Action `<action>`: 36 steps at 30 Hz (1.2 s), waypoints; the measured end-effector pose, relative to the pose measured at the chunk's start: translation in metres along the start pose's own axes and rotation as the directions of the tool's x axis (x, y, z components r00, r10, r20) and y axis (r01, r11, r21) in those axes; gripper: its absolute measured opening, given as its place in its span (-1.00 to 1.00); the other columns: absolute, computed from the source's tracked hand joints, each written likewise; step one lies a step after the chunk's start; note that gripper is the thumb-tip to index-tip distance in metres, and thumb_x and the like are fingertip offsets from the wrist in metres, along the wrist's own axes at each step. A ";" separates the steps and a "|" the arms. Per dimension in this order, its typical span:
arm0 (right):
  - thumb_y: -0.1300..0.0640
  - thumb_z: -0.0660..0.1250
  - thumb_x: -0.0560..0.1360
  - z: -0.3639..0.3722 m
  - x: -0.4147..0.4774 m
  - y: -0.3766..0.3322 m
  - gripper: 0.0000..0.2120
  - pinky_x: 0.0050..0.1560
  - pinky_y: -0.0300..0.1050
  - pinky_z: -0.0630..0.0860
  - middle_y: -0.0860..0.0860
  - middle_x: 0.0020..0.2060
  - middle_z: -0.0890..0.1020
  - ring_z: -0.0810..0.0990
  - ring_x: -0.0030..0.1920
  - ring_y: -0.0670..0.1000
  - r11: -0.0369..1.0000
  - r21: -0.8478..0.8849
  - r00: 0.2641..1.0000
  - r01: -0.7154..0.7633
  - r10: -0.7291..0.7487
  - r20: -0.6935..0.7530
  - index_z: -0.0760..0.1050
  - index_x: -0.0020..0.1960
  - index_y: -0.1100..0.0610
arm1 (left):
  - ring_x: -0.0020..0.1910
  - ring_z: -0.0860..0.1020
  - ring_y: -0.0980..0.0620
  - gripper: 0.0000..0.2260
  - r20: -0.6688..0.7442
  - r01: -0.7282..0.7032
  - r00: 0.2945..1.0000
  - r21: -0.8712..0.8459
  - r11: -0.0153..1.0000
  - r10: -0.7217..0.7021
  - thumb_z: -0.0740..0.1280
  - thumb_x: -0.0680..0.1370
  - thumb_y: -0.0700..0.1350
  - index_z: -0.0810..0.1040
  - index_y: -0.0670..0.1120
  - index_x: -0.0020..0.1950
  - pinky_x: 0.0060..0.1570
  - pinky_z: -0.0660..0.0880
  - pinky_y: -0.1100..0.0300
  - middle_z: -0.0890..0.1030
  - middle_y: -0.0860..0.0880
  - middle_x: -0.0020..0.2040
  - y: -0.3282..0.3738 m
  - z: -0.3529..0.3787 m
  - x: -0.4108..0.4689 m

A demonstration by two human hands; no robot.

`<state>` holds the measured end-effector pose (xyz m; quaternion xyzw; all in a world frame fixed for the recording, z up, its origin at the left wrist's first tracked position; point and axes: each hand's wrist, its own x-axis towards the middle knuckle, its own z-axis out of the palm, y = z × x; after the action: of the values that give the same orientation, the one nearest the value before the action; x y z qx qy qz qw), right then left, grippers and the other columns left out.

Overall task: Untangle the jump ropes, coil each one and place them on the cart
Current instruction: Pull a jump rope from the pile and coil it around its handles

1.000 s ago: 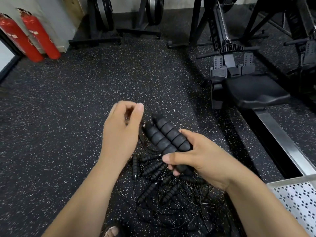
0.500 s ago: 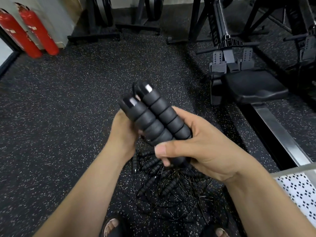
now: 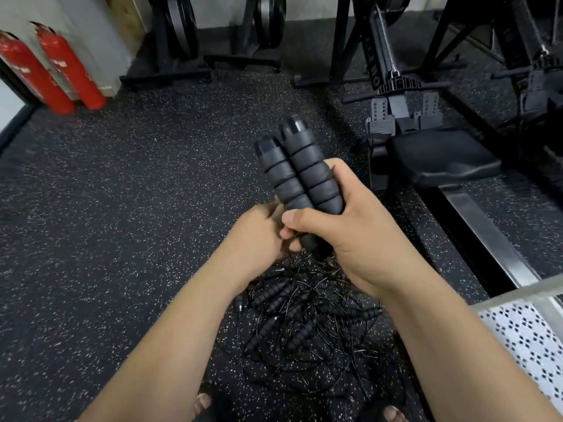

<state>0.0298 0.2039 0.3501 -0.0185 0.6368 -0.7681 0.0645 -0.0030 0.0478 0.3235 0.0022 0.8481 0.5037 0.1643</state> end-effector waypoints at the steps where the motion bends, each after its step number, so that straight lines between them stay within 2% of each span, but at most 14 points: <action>1: 0.45 0.47 0.53 -0.004 0.002 -0.001 -0.61 -0.16 -0.02 0.68 0.24 -0.02 0.73 0.73 -0.15 0.12 1.000 -0.015 1.000 0.002 -0.002 -0.031 0.45 0.27 0.20 | -0.50 0.41 0.11 -0.73 0.031 0.006 0.999 -0.001 1.000 -0.006 0.25 0.71 -0.25 0.48 -0.02 -0.16 -0.45 0.34 0.16 0.47 0.09 -0.45 0.002 -0.002 0.003; 3: 0.43 0.50 0.52 -0.014 0.005 -0.001 -0.53 -0.12 0.02 0.69 0.20 0.01 0.75 0.73 -0.13 0.10 0.997 -0.080 0.996 0.016 -0.023 -0.081 0.43 0.31 0.13 | -0.49 0.35 0.10 -0.66 0.067 0.011 0.998 0.044 0.999 -0.014 0.19 0.75 0.01 0.54 -0.01 -0.19 -0.33 0.29 0.14 0.44 0.15 -0.47 0.007 -0.006 0.003; 6: 0.30 0.58 0.48 -0.031 0.010 0.007 -0.42 0.02 0.07 0.71 -0.05 0.05 0.75 0.72 -0.04 -0.04 0.926 -0.377 0.985 0.008 -0.072 -0.154 0.43 0.34 -0.09 | -0.42 0.35 0.08 -0.56 0.116 -0.045 0.993 0.121 0.992 0.031 0.20 0.72 0.21 0.60 -0.01 -0.21 -0.18 0.34 0.07 0.42 0.17 -0.45 0.009 -0.014 -0.003; 8: 0.23 0.59 0.46 -0.040 0.014 0.014 -0.36 0.14 0.10 0.68 -0.15 0.08 0.72 0.71 0.07 -0.04 0.847 -0.530 0.982 -0.034 -0.071 -0.176 0.40 0.37 -0.19 | -0.39 0.34 0.04 -0.57 0.155 -0.070 0.987 0.134 0.988 0.049 0.26 0.69 0.22 0.57 -0.04 -0.23 -0.14 0.33 0.04 0.40 0.12 -0.43 0.009 -0.018 -0.005; 12: 0.20 0.57 0.42 -0.053 0.023 0.032 -0.21 0.16 0.04 0.63 -0.13 0.12 0.67 0.68 0.07 0.01 0.675 -0.727 0.984 -0.125 -0.008 -0.177 0.29 0.50 -0.22 | -0.43 0.22 0.04 -0.64 0.224 -0.096 0.970 -0.001 0.995 0.094 0.42 0.64 0.14 0.48 -0.01 -0.26 -0.13 0.23 0.02 0.31 0.05 -0.43 0.012 -0.028 -0.009; 16: 0.20 0.58 0.40 -0.048 0.022 0.042 -0.38 -0.14 -0.10 0.63 -0.10 -0.05 0.70 0.71 -0.13 -0.04 0.466 -0.870 0.959 -0.162 0.283 -0.027 0.41 0.31 -0.18 | -0.48 0.21 0.09 -0.64 0.189 -0.145 0.969 -0.083 0.986 0.158 0.45 0.64 0.08 0.54 -0.17 -0.16 -0.14 0.27 0.07 0.32 0.09 -0.48 0.011 -0.038 -0.008; 18: 0.30 0.56 0.40 -0.038 0.017 0.040 -0.50 -0.29 -0.19 0.57 -0.06 -0.20 0.72 0.67 -0.30 -0.10 0.484 -0.862 0.887 -0.151 0.451 0.098 0.49 0.17 -0.11 | -0.51 0.23 0.14 -0.63 0.144 -0.172 0.973 -0.054 0.984 0.178 0.45 0.64 0.10 0.58 -0.21 -0.10 -0.20 0.28 0.11 0.33 0.16 -0.51 0.008 -0.041 -0.006; 21: 0.41 0.53 0.43 -0.024 0.007 0.029 -0.59 -0.28 -0.17 0.56 0.00 -0.31 0.71 0.65 -0.33 -0.02 0.595 -0.791 0.730 -0.139 0.602 0.324 0.52 0.13 0.05 | -0.46 0.22 0.10 -0.63 0.133 -0.220 0.966 -0.015 0.975 0.220 0.47 0.61 0.14 0.60 -0.16 -0.11 -0.30 0.20 0.13 0.30 0.13 -0.48 0.002 -0.046 -0.004; 25: 0.47 0.50 0.51 -0.020 -0.005 0.003 -0.66 -0.15 -0.13 0.58 0.12 -0.16 0.69 0.62 -0.19 0.06 0.799 -0.575 0.597 -0.177 0.551 0.583 0.56 0.14 0.13 | -0.42 0.19 0.05 -0.61 0.163 -0.218 0.959 -0.083 0.972 0.230 0.49 0.56 0.14 0.59 -0.20 -0.09 -0.42 0.16 0.21 0.31 0.08 -0.44 -0.007 -0.050 -0.001; 27: 0.52 0.49 0.50 -0.026 -0.010 -0.007 -0.55 -0.13 -0.12 0.60 0.19 -0.06 0.68 0.62 -0.18 0.05 0.883 -0.413 0.631 -0.225 0.454 0.629 0.54 0.32 0.22 | -0.36 0.24 -0.02 -0.59 0.197 -0.188 0.956 -0.166 0.968 0.219 0.47 0.58 0.12 0.56 -0.24 -0.09 -0.39 0.19 0.17 0.36 -0.05 -0.39 -0.005 -0.048 0.000; 29: 0.54 0.50 0.46 -0.031 -0.012 -0.013 -0.46 -0.16 -0.14 0.62 0.21 0.06 0.72 0.63 -0.21 0.02 0.940 -0.264 0.720 -0.217 0.337 0.607 0.55 0.38 0.22 | -0.29 0.36 -0.10 -0.71 0.168 -0.140 0.971 -0.188 0.972 0.172 0.39 0.69 -0.15 0.49 -0.31 -0.14 -0.27 0.35 0.12 0.48 -0.09 -0.35 -0.001 -0.046 0.002; 31: 0.52 0.49 0.42 -0.036 -0.009 -0.014 -0.46 -0.23 -0.15 0.61 0.25 0.15 0.73 0.65 -0.25 -0.01 0.966 -0.176 0.818 -0.188 0.253 0.516 0.59 0.36 0.22 | -0.27 0.52 0.05 -0.68 0.123 -0.129 0.982 -0.107 0.986 0.142 0.25 0.68 -0.38 0.54 -0.11 -0.22 -0.13 0.49 0.14 0.58 0.13 -0.40 -0.002 -0.044 0.004; 34: 0.50 0.52 0.39 -0.037 -0.003 -0.011 -0.48 -0.28 -0.12 0.60 0.45 0.14 0.66 0.67 -0.25 0.04 0.975 -0.138 0.921 -0.175 0.212 0.328 0.57 0.33 0.32 | -0.46 0.30 0.15 -0.62 0.100 -0.131 0.985 -0.079 0.988 0.138 0.29 0.68 -0.18 0.54 0.06 -0.33 -0.30 0.28 0.13 0.40 0.16 -0.49 -0.006 -0.036 0.005; 36: 0.51 0.54 0.41 -0.035 0.001 -0.007 -0.50 -0.25 -0.07 0.61 0.44 0.15 0.66 0.69 -0.20 0.09 0.979 -0.115 0.965 -0.166 0.186 0.186 0.54 0.32 0.35 | -0.44 0.23 0.09 -0.72 0.131 -0.109 0.984 -0.109 0.988 0.123 0.37 0.70 0.07 0.65 0.09 -0.21 -0.33 0.16 0.10 0.32 0.14 -0.44 -0.008 -0.031 0.008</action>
<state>0.0247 0.2395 0.3501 -0.0403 0.6637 -0.7214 0.1937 -0.0177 0.0188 0.3276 0.0783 0.8066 0.5534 0.1925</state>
